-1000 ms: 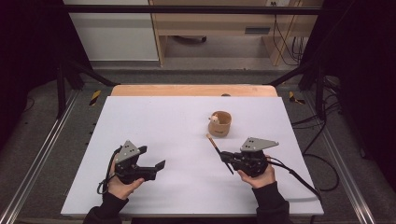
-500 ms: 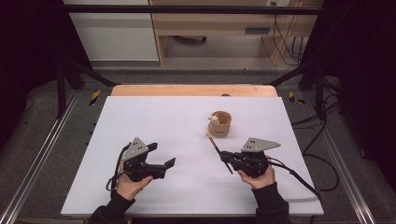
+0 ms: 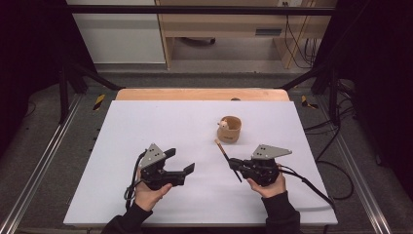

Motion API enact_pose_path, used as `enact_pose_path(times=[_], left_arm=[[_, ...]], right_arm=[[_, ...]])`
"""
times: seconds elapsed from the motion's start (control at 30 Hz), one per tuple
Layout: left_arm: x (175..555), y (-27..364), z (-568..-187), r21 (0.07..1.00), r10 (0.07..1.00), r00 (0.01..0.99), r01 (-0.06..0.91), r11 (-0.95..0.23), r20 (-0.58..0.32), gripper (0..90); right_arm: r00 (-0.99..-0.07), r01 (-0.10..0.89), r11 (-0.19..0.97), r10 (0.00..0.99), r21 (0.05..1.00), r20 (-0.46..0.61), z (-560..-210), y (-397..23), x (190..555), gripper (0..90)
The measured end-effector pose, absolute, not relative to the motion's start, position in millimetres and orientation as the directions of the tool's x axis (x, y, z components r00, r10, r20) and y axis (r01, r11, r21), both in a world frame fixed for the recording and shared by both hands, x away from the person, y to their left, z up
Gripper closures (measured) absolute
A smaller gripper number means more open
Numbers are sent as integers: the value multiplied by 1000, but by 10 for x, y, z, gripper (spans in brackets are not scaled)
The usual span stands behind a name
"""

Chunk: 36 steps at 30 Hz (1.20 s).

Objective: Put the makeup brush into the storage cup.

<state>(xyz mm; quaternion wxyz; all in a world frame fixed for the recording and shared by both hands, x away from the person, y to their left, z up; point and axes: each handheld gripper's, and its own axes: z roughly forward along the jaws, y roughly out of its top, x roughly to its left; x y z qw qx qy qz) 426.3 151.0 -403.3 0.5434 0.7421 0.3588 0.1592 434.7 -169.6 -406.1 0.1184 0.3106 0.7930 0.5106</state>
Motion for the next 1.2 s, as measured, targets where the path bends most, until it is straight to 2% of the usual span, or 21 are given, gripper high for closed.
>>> enact_pose_path(times=[1.2], left_arm=[[4303,988,-4006,924,681,673,382,16,-290,237]], right_arm=[[-779,365,276,614,889,130,-4057,-1693,4327,839]])
